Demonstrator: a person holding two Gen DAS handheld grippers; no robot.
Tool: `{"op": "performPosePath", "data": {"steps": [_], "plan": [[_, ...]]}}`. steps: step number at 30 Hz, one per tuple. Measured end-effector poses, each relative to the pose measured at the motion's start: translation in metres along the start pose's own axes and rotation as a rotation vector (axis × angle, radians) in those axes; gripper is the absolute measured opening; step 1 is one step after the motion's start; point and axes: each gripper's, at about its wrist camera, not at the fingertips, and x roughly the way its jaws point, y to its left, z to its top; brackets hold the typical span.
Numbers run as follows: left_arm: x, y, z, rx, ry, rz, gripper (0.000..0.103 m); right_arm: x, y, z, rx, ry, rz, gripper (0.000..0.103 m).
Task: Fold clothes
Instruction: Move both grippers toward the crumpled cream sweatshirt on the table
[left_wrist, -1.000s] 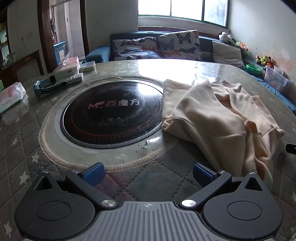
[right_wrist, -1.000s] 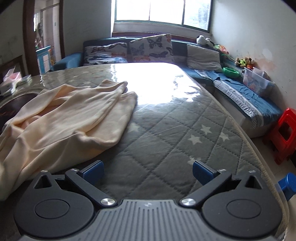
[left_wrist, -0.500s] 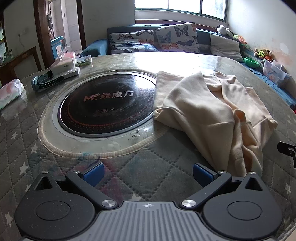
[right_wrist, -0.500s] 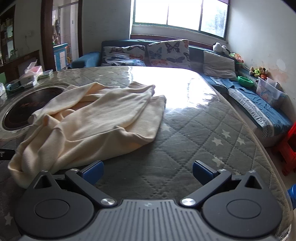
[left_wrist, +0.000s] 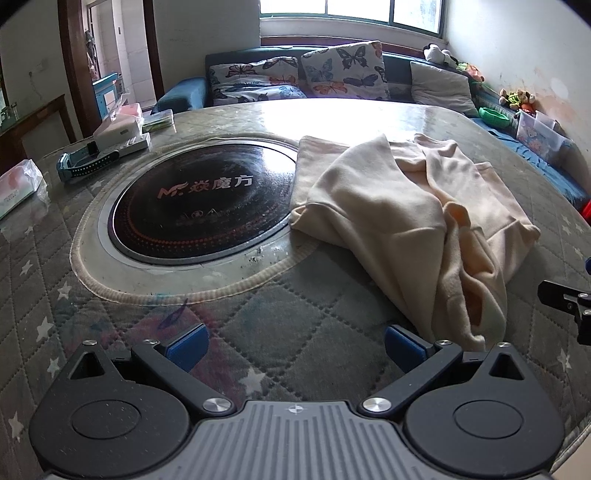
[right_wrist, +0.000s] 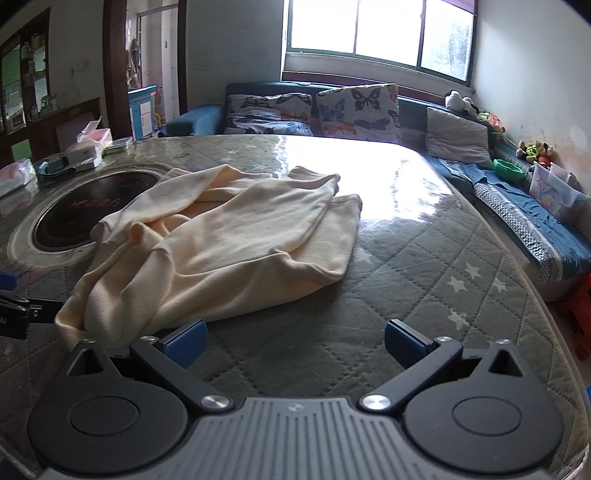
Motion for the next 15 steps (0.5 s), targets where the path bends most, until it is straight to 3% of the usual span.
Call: {"op": "performPosePath", "data": {"steps": [15], "plan": [[-0.004, -0.004, -0.001, 0.018, -0.002, -0.014, 0.103, -0.005, 0.016, -0.002, -0.028, -0.005, 0.035, 0.103]]}}
